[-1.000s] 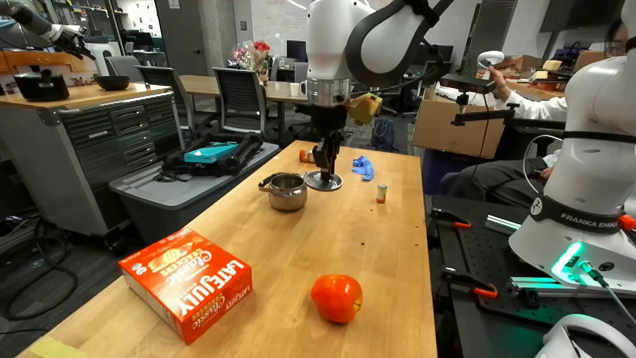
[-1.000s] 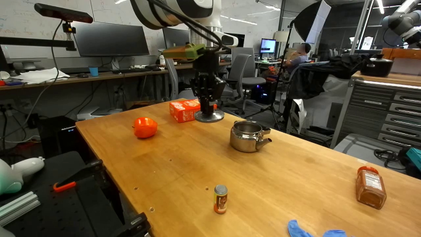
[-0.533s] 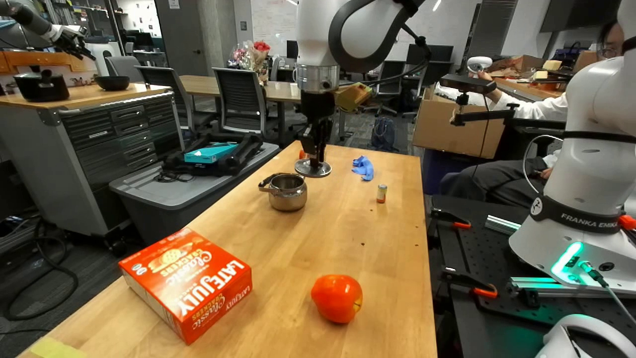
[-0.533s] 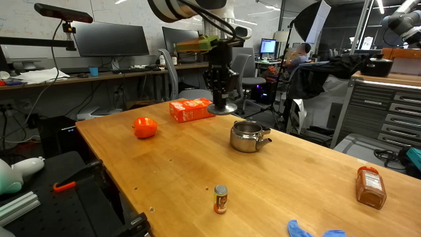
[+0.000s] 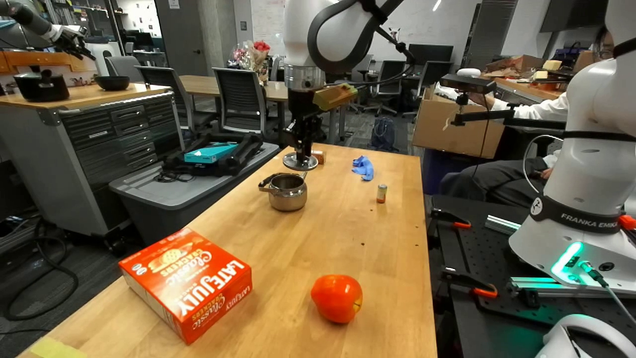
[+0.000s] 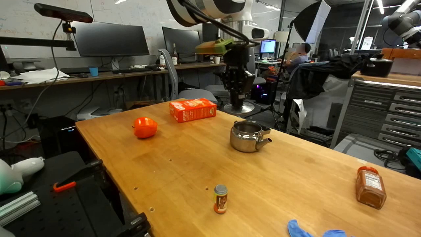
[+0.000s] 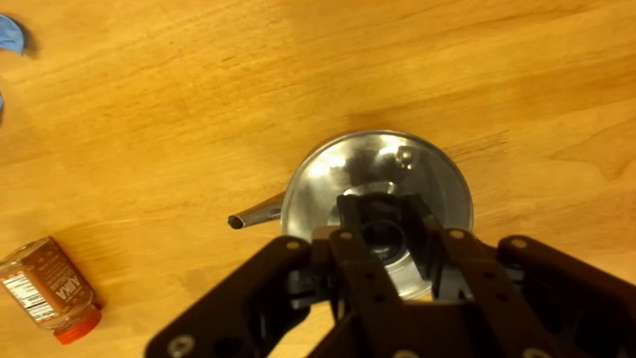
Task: Pick up the lid on the table and put it on the kettle
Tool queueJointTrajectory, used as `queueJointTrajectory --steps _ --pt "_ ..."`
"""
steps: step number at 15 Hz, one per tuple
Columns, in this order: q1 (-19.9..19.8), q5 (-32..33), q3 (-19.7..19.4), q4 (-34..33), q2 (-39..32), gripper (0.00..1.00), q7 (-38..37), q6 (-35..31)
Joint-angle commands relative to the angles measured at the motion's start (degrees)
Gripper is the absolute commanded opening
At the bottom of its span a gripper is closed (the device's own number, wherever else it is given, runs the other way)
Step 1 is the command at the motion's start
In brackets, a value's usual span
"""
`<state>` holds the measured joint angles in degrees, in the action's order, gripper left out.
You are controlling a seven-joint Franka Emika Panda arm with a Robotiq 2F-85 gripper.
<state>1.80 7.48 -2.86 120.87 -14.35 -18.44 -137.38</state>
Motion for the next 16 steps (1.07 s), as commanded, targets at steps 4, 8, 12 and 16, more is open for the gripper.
queueJointTrajectory --steps 4,8,12,16 --pt "0.21 -1.47 -1.37 -8.12 -7.52 0.08 -3.00 0.54" --pt "0.44 -1.60 -1.40 -10.42 -10.45 0.07 -3.10 0.71" --pt "0.61 -1.53 -1.58 -11.67 -12.47 0.07 -3.14 0.42" --pt "0.61 -1.61 -1.61 -12.48 -13.81 0.07 -2.92 -0.14"
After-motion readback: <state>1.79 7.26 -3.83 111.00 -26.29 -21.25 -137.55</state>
